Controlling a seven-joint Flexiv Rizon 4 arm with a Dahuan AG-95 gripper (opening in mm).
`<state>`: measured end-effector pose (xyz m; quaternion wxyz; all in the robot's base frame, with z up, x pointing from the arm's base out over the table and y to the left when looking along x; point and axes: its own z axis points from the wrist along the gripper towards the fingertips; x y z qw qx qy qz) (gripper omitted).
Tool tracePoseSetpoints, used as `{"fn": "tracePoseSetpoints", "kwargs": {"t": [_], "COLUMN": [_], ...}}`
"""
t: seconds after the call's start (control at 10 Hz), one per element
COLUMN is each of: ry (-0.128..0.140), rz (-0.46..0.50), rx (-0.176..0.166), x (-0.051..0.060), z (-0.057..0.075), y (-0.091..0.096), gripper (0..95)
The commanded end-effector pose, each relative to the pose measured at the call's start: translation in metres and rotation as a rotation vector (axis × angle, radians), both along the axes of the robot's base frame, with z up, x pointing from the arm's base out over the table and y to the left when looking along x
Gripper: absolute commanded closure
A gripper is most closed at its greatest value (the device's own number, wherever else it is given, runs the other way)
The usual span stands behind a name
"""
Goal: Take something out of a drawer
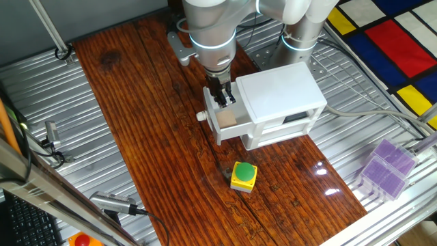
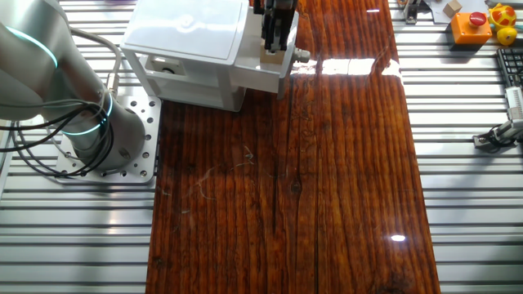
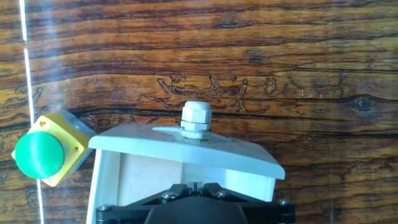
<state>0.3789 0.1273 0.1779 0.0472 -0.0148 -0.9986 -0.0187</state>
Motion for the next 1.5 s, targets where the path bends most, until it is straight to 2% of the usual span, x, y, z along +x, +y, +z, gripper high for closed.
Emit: {"fn": "tracePoseSetpoints", "kwargs": {"t": [0.1, 0.7, 1.0, 1.2, 1.4, 1.5], "ry": [0.007, 0.015, 0.010, 0.019, 0.012, 0.014], "rz": [0.001, 0.012, 0.034, 0.018, 0.014, -0.002], "rx": [0.001, -0.005, -0.007, -0.013, -0.010, 0.010], "x": [-0.001, -0.002, -0.003, -0.003, -0.002, -0.002], "z": [0.005, 0.015, 0.019, 0.020, 0.020, 0.022], "y": [0.001, 0.005, 0.006, 0.007, 0.008, 0.010], "gripper": [95.0, 95.0, 95.0, 95.0, 95.0, 95.0]}}
